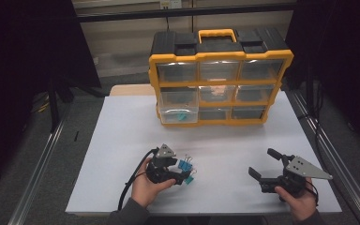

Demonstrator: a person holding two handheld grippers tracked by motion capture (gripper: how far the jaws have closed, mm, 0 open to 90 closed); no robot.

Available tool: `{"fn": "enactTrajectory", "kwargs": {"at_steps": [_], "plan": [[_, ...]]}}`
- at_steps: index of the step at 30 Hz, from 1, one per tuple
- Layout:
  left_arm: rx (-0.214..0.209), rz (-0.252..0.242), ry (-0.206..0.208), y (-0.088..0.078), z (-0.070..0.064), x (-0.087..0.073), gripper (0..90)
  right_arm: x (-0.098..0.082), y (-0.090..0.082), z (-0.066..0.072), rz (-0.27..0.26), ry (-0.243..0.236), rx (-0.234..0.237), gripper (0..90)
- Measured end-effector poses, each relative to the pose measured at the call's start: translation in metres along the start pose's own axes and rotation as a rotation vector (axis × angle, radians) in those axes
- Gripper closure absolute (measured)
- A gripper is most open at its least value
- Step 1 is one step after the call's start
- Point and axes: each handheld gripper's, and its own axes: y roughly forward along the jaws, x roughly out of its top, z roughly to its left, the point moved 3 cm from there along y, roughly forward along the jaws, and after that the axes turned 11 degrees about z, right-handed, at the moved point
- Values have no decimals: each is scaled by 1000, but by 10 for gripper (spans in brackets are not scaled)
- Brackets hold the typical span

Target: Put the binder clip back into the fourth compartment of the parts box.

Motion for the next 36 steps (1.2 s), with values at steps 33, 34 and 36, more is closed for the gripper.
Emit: {"fn": "enactTrajectory", "kwargs": {"at_steps": [33, 34, 36], "plan": [[-92, 65, 51, 7, -10, 0, 500, 0, 0, 0, 1, 1, 0, 11], [-95, 66, 55, 7, -11, 0, 499, 0, 0, 0, 0, 1, 1, 12], [-108, 71, 57, 6, -11, 1, 500, 0, 0, 0, 0, 2, 1, 11]]}}
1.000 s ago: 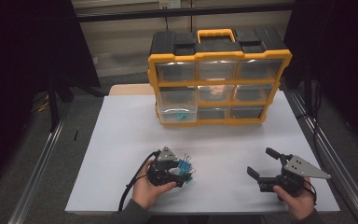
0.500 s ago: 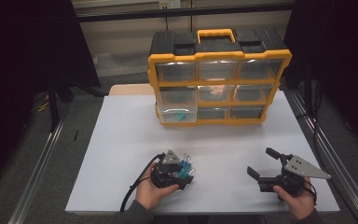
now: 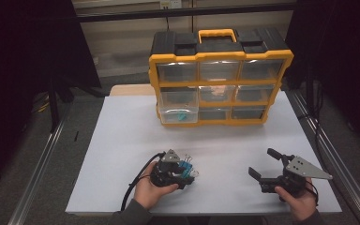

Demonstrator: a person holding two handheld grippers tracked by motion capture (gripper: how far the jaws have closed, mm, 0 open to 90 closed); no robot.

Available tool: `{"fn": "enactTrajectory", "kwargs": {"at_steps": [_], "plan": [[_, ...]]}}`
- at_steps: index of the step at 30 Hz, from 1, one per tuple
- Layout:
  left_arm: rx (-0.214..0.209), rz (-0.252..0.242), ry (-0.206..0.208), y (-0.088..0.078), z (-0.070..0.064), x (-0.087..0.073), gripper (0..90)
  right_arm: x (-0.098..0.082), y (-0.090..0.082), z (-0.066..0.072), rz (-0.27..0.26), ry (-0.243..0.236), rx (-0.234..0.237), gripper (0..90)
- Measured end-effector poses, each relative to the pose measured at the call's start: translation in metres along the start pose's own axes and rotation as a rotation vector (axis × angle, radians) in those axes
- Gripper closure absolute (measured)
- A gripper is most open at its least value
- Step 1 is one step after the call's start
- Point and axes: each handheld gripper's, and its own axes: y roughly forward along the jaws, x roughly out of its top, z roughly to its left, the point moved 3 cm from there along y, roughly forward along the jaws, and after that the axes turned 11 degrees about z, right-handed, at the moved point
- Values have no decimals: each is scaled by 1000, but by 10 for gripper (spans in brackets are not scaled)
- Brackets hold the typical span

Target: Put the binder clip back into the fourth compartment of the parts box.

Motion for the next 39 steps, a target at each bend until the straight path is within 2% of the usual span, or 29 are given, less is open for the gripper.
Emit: {"fn": "enactTrajectory", "kwargs": {"at_steps": [3, 11, 16, 18, 23, 24, 27, 30, 33, 38, 39], "plan": [[-22, -2, 9, -6, -1, 5, 500, 0, 0, 0, 0, 7, -9, 11], [-26, -12, 22, -23, 1, 16, 500, 0, 0, -2, -2, 4, -14, 11], [-28, -24, 23, -36, 4, 26, 499, 0, 0, -1, -4, 5, -13, 11], [-40, -35, 21, -44, 5, 34, 499, 0, 0, -1, -3, 7, -8, 11], [-18, -34, 31, -58, 9, 45, 499, 0, 0, -1, -4, 7, -8, 11], [-28, -47, 29, -62, 10, 49, 499, 0, 0, -1, -3, 9, -8, 11], [-6, -47, 36, -72, 12, 57, 499, 0, 0, 0, 2, 10, -7, 11], [-27, -62, 26, -82, 13, 67, 499, 0, 1, 0, -2, 10, -4, 11], [-18, -48, 27, -87, 15, 71, 499, 0, 0, -1, 0, 11, -6, 11], [-30, -76, 23, -101, 18, 83, 499, 0, 0, 0, 1, 5, -7, 11], [-15, -67, 28, -107, 20, 88, 500, 0, 0, 0, 3, 8, -5, 11]]}}
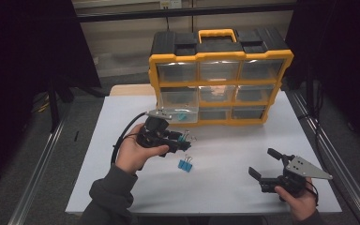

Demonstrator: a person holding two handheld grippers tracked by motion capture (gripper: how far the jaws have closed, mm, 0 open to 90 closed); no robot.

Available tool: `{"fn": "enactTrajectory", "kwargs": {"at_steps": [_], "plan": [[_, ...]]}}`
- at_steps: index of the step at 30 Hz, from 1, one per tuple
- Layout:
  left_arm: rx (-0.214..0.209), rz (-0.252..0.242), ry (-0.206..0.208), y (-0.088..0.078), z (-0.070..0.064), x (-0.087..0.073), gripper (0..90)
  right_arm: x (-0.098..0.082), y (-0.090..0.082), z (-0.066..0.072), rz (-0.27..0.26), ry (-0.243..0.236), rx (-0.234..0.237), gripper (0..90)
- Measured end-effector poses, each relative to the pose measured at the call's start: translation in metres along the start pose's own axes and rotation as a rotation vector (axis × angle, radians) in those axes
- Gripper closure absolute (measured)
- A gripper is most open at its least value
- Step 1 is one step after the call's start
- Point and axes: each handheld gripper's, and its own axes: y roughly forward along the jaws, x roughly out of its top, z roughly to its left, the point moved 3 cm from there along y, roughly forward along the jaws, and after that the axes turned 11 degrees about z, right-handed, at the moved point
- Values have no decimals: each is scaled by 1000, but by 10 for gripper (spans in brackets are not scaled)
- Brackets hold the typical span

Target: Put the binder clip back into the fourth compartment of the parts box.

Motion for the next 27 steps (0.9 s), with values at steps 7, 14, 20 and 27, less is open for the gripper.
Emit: {"fn": "enactTrajectory", "kwargs": {"at_steps": [7, 14, 20, 27], "plan": [[14, 3, 8, -14, 3, 18, 500, 0, 0, -1, -4, 5, -2, 11], [40, -3, 17, -29, 6, 42, 500, 0, 0, 0, -4, 2, -1, 11], [50, -18, 16, -36, 9, 58, 499, 0, 0, -1, -3, 5, -1, 10], [97, -29, -3, -42, 23, 72, 500, 0, 0, 0, -1, 3, 0, 11]]}}
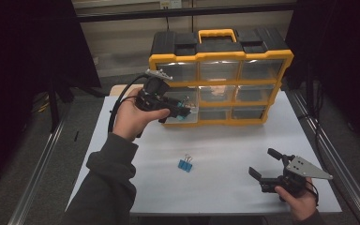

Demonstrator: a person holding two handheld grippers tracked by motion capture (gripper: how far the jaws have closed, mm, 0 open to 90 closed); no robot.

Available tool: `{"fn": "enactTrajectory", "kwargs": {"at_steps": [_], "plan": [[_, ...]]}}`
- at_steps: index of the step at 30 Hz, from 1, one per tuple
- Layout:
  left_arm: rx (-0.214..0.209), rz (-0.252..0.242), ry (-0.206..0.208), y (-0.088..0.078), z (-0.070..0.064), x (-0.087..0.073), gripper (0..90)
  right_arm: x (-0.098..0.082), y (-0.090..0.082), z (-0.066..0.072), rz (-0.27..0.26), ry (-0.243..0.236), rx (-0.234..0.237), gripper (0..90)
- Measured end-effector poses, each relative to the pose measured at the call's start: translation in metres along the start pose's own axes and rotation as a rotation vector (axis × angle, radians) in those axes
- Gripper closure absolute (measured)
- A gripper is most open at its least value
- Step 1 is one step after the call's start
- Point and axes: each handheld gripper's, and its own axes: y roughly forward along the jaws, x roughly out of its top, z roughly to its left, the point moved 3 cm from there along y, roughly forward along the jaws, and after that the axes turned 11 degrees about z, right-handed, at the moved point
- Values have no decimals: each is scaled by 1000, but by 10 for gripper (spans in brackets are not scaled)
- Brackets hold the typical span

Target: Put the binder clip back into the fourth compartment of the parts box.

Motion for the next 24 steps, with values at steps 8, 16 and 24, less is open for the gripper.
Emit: {"fn": "enactTrajectory", "kwargs": {"at_steps": [8, 16, 24], "plan": [[69, -1, -31, 4, 21, 4, 499, 0, 0, -1, 1, -3, 1, 10], [97, 0, -53, 13, 34, 8, 500, 0, 0, -1, -2, -6, 0, 11], [132, -40, -98, 19, 47, 6, 371, 0, 0, -1, -5, -2, 1, 10]]}}
